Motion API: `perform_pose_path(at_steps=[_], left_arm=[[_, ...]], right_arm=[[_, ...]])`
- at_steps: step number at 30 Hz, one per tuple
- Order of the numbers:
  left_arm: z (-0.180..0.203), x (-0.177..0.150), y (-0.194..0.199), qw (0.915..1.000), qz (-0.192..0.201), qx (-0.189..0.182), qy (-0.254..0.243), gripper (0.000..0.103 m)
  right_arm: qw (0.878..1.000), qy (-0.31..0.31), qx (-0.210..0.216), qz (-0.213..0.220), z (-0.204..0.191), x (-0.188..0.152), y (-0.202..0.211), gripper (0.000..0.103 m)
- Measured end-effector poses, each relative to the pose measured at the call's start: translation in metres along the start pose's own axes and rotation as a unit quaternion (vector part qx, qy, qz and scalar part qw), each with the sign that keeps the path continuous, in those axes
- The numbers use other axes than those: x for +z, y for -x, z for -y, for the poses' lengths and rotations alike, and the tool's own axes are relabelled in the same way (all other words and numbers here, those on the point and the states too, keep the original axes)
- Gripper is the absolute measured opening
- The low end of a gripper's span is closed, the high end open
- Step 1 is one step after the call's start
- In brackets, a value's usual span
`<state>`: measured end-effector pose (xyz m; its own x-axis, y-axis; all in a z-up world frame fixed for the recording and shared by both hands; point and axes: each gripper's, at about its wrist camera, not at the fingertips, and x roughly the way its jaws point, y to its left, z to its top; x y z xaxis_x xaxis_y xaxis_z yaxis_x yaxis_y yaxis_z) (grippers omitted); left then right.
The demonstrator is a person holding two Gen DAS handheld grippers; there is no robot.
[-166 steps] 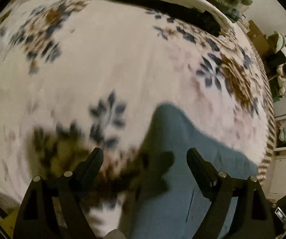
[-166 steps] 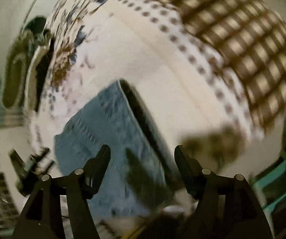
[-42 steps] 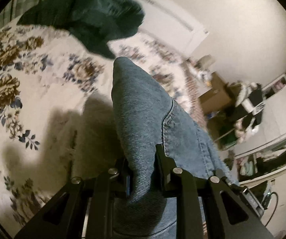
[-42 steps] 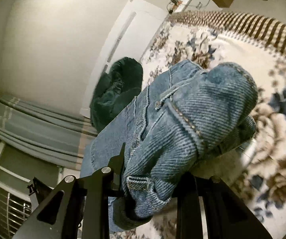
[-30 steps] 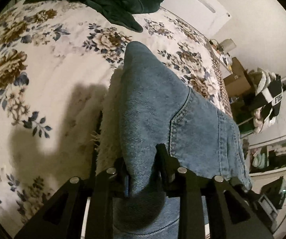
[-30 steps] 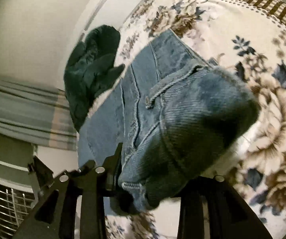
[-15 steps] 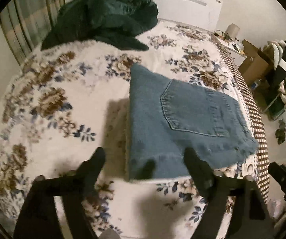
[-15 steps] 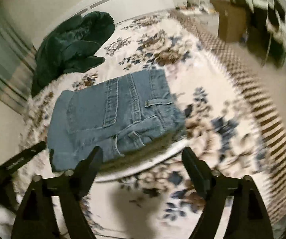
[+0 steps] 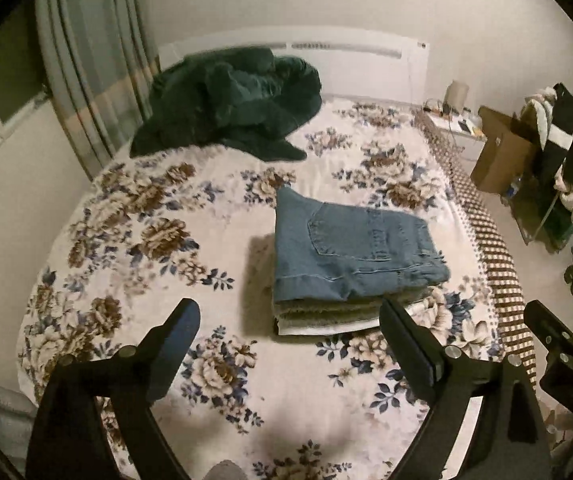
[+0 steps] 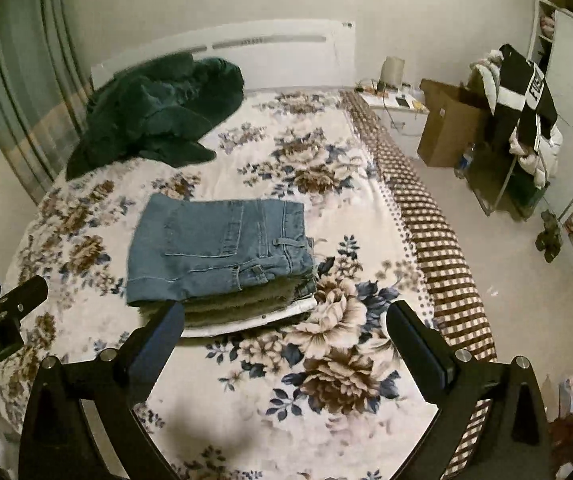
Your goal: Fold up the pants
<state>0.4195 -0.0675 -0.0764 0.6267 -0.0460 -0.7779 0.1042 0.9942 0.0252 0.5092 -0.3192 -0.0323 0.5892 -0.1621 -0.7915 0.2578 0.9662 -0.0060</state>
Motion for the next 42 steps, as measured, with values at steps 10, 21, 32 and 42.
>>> perform_pose_path(at_steps=[10,21,32,42], left_arm=[[0.009,-0.036,0.119,0.9985,0.046,0.024,0.018,0.092],[0.006,-0.074,0.217,0.9962,0.078,0.029,0.027,0.092],[-0.01,-0.094,0.276,0.9943,0.102,0.022,0.022,0.092],[-0.02,-0.092,0.289,0.9919,0.124,0.013,0.023,0.102]], right_arm=[[0.997,0.015,0.035,0.062,0.022,-0.035,0.157,0.103],[0.991,0.037,0.06,0.113,0.032,-0.077,0.305,0.103],[0.986,0.048,0.067,0.141,0.015,-0.091,0.402,0.103],[0.988,0.033,0.047,0.144,0.011,-0.091,0.424,0.103]])
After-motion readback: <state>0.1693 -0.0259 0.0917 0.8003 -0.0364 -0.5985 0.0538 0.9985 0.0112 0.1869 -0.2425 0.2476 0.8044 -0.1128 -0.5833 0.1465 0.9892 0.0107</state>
